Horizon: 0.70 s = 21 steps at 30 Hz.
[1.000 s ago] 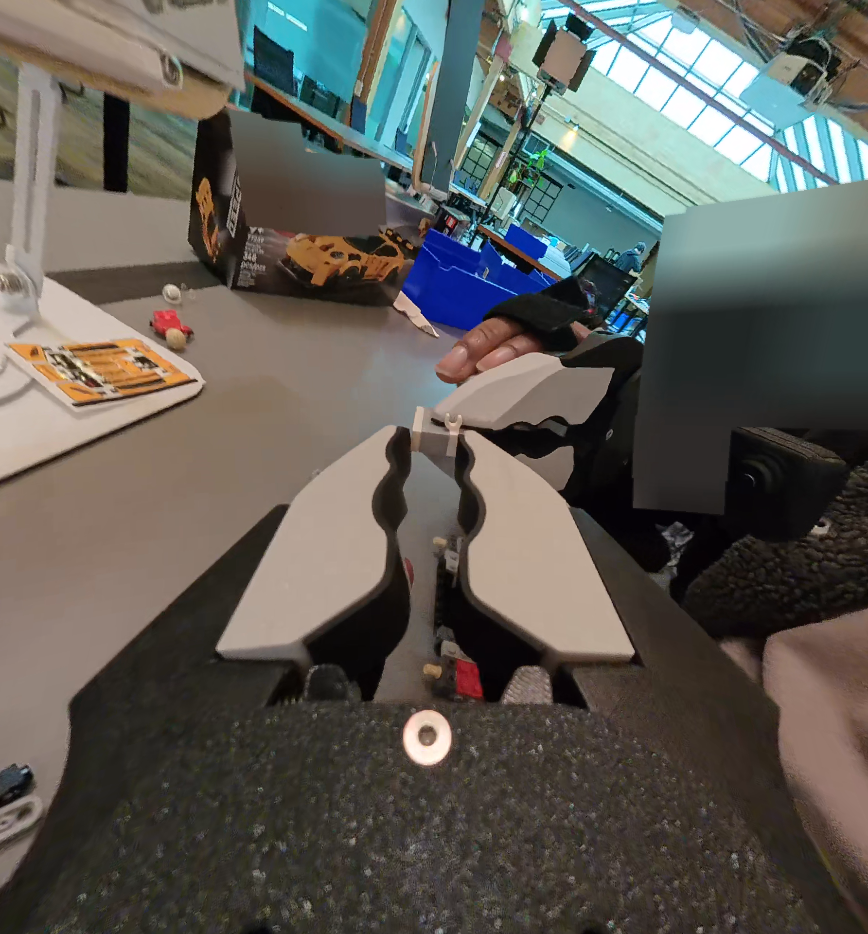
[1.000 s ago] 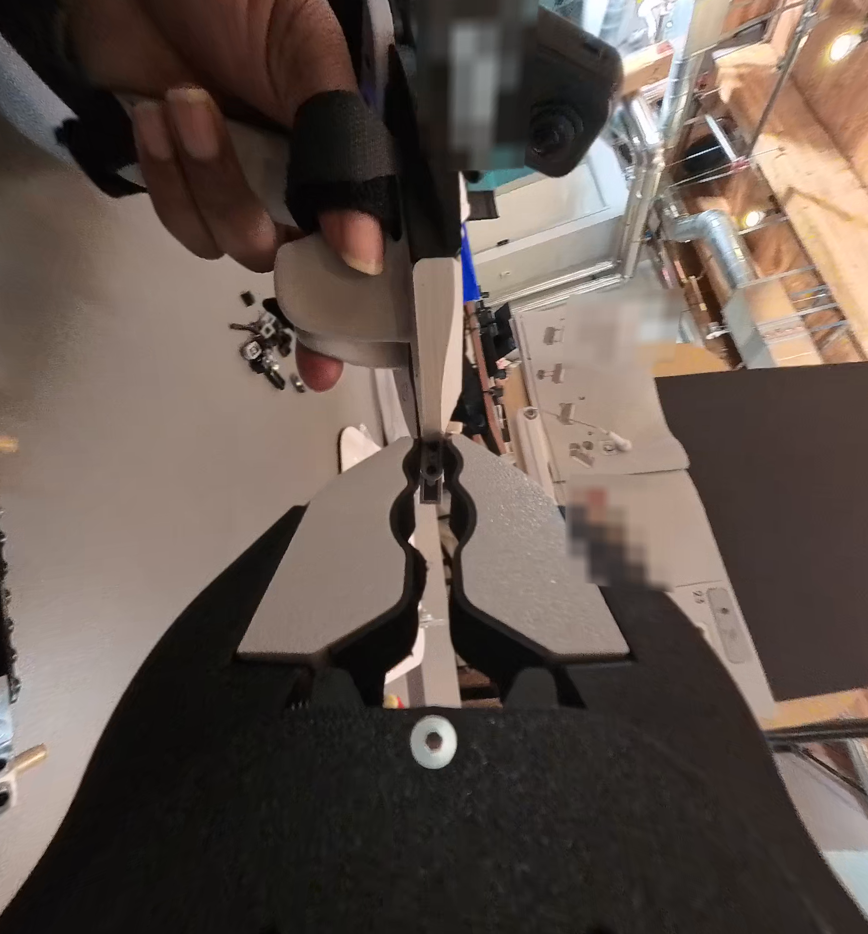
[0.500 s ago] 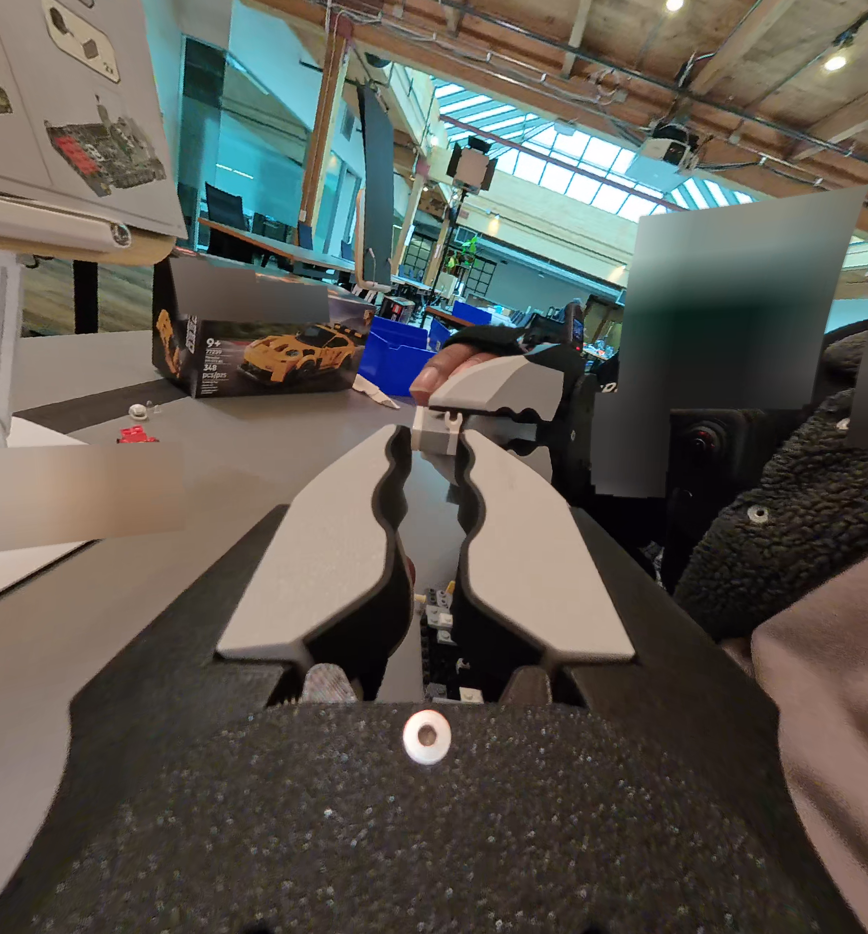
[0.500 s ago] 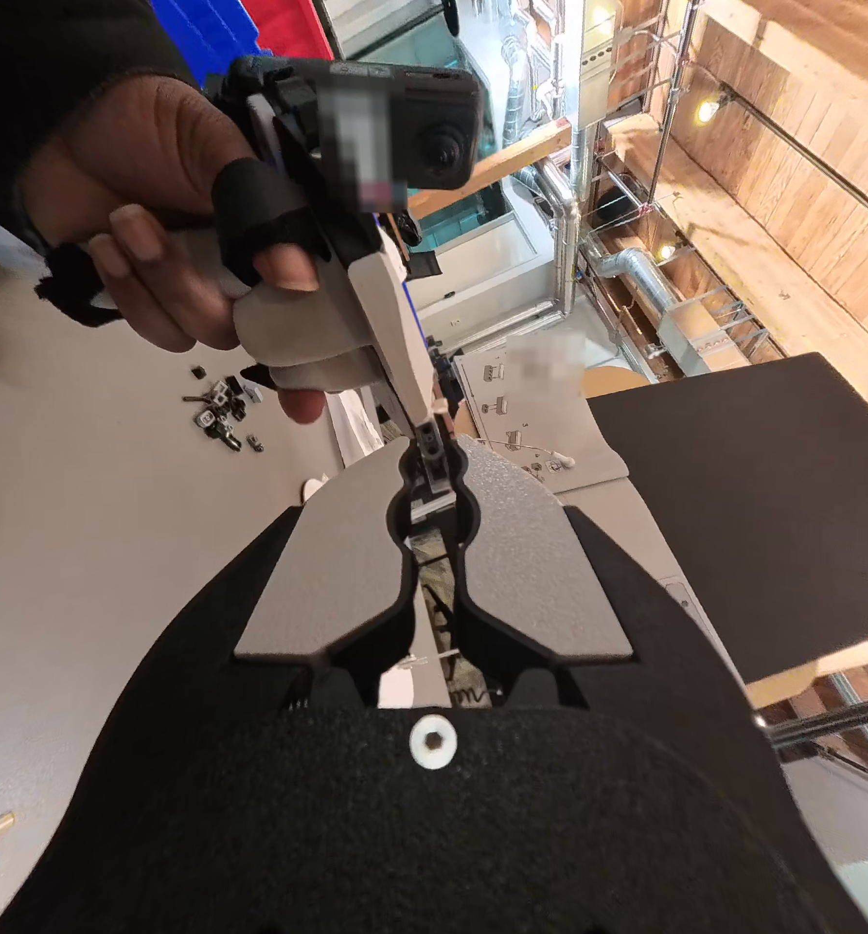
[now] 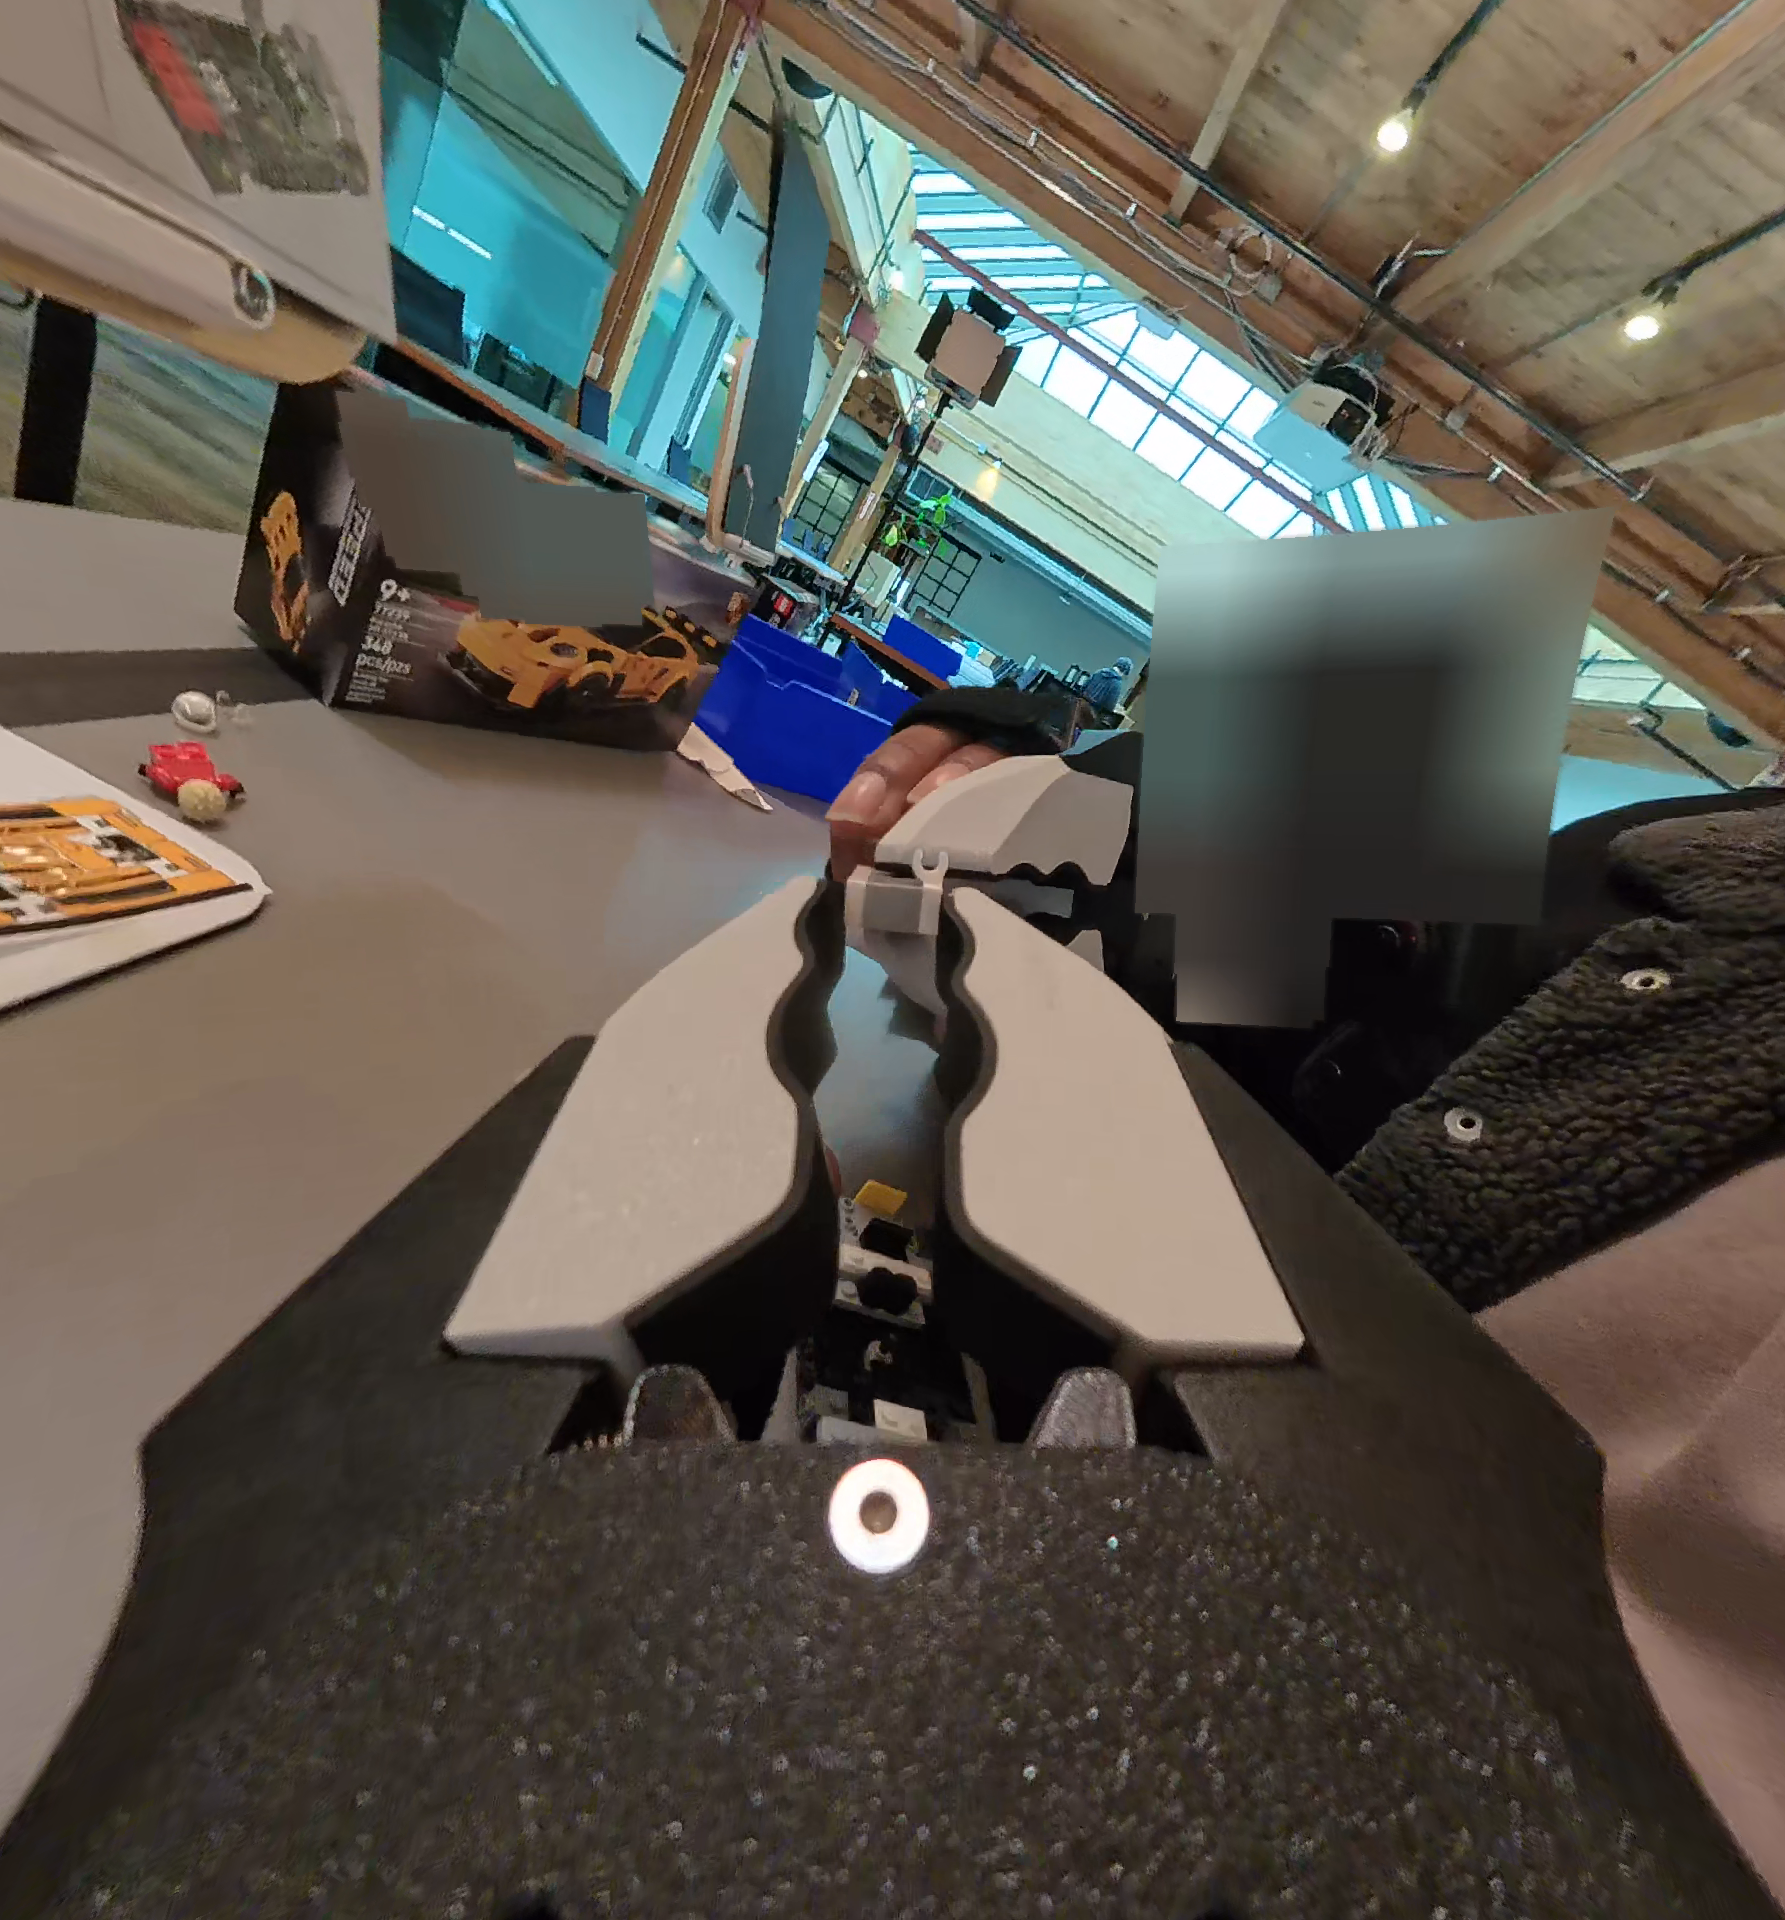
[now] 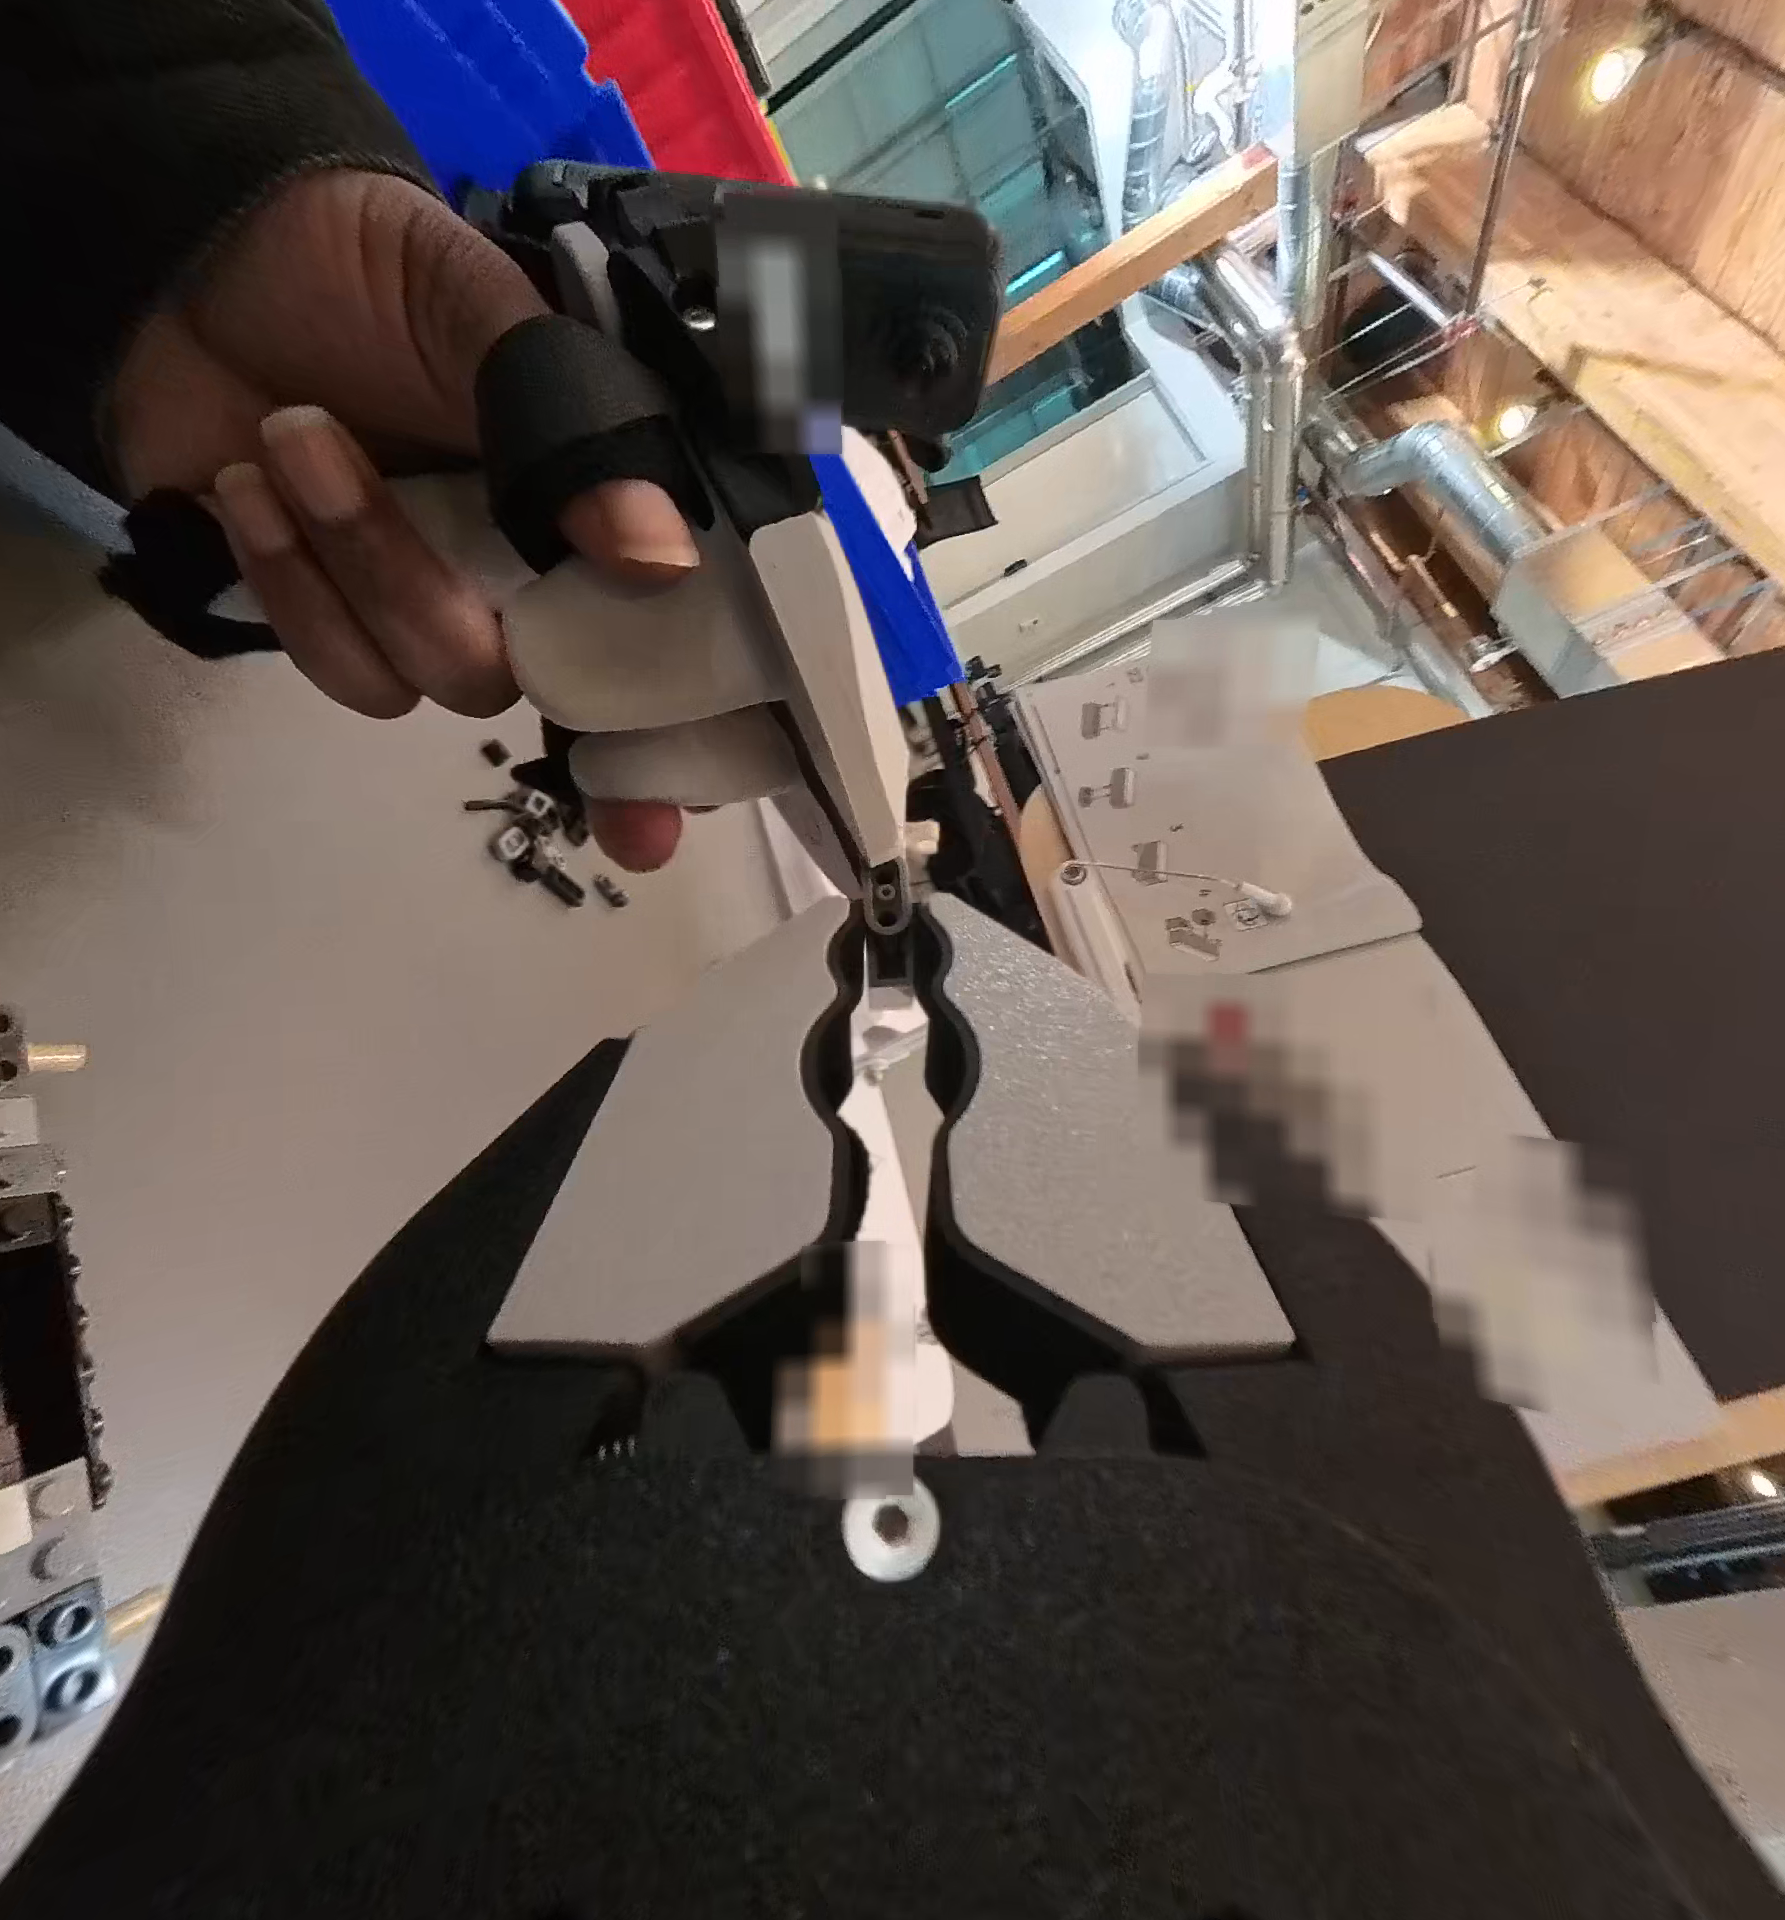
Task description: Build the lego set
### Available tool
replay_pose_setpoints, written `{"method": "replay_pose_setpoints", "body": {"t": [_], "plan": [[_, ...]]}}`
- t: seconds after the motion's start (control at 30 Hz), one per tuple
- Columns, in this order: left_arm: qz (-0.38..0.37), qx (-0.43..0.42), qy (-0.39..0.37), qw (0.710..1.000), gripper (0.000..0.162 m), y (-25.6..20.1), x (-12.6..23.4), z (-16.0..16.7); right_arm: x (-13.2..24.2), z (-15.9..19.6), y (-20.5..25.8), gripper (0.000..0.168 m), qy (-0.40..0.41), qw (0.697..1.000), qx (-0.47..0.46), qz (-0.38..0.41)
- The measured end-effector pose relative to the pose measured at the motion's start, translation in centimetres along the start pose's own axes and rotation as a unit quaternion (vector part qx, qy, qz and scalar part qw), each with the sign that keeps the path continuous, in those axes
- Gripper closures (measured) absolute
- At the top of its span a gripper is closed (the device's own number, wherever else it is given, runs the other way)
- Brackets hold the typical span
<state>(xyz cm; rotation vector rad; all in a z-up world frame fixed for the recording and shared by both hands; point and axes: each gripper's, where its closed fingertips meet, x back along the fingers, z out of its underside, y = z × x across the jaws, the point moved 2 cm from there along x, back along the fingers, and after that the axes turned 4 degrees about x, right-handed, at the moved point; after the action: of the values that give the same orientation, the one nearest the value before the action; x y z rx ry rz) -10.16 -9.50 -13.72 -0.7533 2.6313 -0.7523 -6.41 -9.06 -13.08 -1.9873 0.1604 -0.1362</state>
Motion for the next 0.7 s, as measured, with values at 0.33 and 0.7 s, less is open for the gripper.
{"method": "replay_pose_setpoints", "body": {"t": [0.33,0.7], "plan": [[-0.041,0.004,0.063,0.997,0.144,0.9,-0.2,1.3,-0.1,0.2,1.3,0.161,0.013,0.998,0.035,-0.046],[-0.035,0.024,0.089,0.995,0.144,0.9,-0.2,2.0,0.1,0.1,2.0,0.161,0.011,0.997,0.058,-0.055]]}}
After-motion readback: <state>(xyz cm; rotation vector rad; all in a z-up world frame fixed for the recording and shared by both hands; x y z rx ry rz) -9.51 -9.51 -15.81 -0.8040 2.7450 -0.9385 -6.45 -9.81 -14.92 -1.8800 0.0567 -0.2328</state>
